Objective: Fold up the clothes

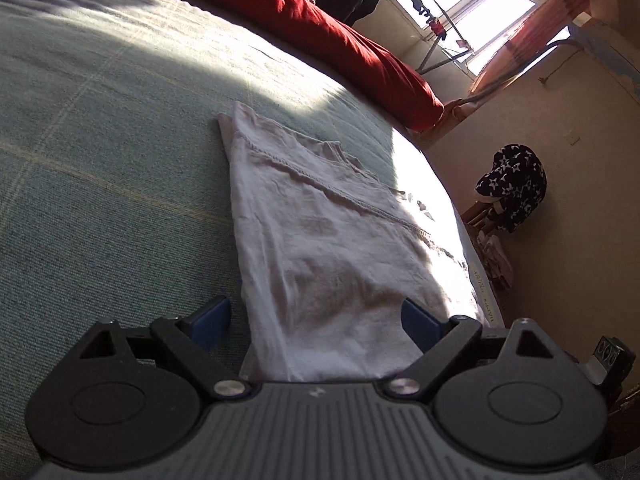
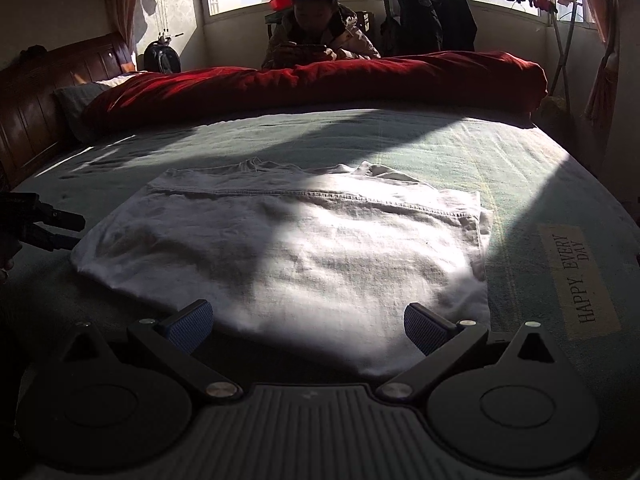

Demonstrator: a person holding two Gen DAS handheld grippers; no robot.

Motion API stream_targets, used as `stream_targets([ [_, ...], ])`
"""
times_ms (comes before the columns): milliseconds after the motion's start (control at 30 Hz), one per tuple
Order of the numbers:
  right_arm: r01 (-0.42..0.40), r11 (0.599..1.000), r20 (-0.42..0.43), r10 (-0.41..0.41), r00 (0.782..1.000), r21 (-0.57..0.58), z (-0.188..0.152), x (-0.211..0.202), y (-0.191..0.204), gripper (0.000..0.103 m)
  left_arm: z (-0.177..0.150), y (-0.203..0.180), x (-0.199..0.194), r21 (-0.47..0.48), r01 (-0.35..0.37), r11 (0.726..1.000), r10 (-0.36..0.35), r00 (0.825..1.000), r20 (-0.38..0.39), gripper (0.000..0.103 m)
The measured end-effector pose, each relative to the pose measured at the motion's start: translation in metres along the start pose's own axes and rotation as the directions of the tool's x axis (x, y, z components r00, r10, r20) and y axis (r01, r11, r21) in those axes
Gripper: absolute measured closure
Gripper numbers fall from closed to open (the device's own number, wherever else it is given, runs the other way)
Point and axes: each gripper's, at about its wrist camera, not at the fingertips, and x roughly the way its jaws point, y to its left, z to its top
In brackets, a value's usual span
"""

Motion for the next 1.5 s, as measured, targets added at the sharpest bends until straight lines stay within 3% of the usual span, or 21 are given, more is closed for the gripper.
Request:
stream_targets([
  [267,0.002,0.999,-0.031,-0.004,1.0,-0.039,0.009,0.013,0.022,0.0,-0.006,0.01,0.003,-0.03,0.191,0.981,-0.191,0.982,0.001,0.011],
  [467,-0.013,0.997,-0.058,0.009,0.998,-0.076,0.012,0.023,0.037,0.0,-0.014,0.013,-0.002,-0.027,0.276,0.961,-0.277,0.961,-0.023,0.008],
  [600,-0.012,0.996,-0.068,0.006,0.998,-0.091,0.013,0.028,0.042,0.0,-0.026,0.018,-0.001,-0.032,0.228,0.973,-0.23,0.969,-0.09,0.008],
  [700,-0.009,0.995,-0.074,0.002,0.997,-0.099,0.014,0.031,0.044,0.0,-0.031,0.015,-0.011,0.011,0.181,0.983,-0.18,0.981,-0.074,0.008],
  [800,-0.008,0.995,-0.085,0.0,0.996,-0.095,0.015,0.036,0.044,0.0,-0.025,0.006,-0.025,0.053,0.168,0.984,-0.168,0.986,-0.004,0.008],
  [867,-0.01,0.995,-0.089,0.001,0.996,-0.096,0.015,0.038,0.046,0.0,-0.019,0.0,-0.031,0.075,0.195,0.978,-0.198,0.98,0.036,0.008],
  [967,-0.015,0.994,-0.089,0.005,0.996,-0.108,0.016,0.039,0.049,0.0,-0.013,-0.008,-0.023,0.094,0.267,0.959,-0.271,0.962,0.028,0.007],
  [1133,-0.008,0.995,-0.098,-0.002,0.995,-0.103,0.014,0.041,0.048,0.0,-0.02,0.001,0.003,0.052,0.146,0.988,-0.142,0.988,-0.059,0.008],
  [1267,0.007,0.996,-0.098,-0.016,0.995,-0.09,0.013,0.04,0.039,0.0,-0.024,0.003,-0.011,0.023,0.107,0.994,-0.106,0.994,-0.027,0.008],
  [1367,0.024,0.997,-0.096,-0.03,0.995,-0.067,0.013,0.043,0.028,0.0,-0.021,-0.021,-0.023,0.145,0.021,0.989,-0.022,1.0,0.005,0.008],
  [1500,0.037,0.999,-0.084,-0.039,0.996,-0.028,0.011,0.047,0.014,0.0,-0.021,-0.06,-0.014,0.315,-0.086,0.945,0.077,0.996,0.041,0.007],
])
